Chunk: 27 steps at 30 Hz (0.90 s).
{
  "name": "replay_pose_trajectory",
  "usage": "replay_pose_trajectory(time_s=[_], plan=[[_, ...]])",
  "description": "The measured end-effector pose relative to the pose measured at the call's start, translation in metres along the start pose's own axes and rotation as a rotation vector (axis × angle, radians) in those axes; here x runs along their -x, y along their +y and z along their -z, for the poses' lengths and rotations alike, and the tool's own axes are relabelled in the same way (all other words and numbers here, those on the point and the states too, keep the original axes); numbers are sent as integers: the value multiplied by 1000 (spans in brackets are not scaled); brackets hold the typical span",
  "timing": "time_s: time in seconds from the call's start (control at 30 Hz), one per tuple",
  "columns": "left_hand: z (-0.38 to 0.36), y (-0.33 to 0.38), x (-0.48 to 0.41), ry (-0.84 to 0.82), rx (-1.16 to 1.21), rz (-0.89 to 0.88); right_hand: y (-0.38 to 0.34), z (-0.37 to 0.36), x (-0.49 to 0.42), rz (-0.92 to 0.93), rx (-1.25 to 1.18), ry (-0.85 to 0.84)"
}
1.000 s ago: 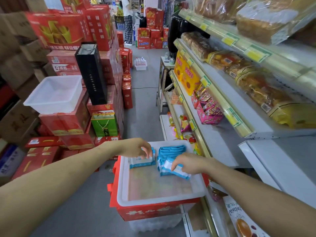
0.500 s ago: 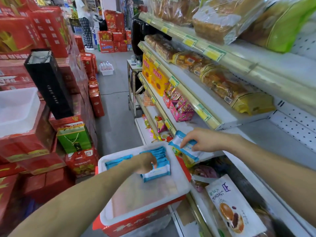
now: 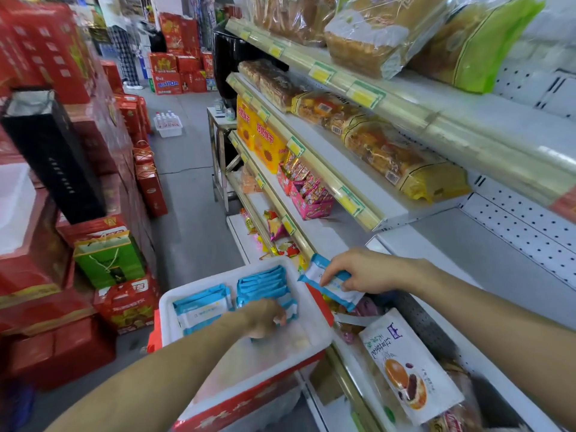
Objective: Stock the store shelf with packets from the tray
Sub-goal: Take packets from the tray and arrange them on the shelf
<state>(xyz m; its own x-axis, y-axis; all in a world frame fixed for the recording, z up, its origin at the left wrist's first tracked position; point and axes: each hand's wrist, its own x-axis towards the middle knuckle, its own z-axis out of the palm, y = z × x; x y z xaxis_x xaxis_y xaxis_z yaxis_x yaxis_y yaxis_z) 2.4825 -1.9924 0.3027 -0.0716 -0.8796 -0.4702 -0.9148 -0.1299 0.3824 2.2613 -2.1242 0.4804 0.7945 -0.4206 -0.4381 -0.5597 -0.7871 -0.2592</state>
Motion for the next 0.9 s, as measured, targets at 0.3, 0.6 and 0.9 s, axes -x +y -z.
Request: replay_pose_trajectory(time_s=[0.3,0.6,0.9], plan=[[14,5,18,53,-14,-66,-12,1,6,27,4,-12],[200,47,90,85,-84,-204,-61,77,47,93,135,42],[381,186,174,268,-236,-340,-65,221,185,26,211,343]])
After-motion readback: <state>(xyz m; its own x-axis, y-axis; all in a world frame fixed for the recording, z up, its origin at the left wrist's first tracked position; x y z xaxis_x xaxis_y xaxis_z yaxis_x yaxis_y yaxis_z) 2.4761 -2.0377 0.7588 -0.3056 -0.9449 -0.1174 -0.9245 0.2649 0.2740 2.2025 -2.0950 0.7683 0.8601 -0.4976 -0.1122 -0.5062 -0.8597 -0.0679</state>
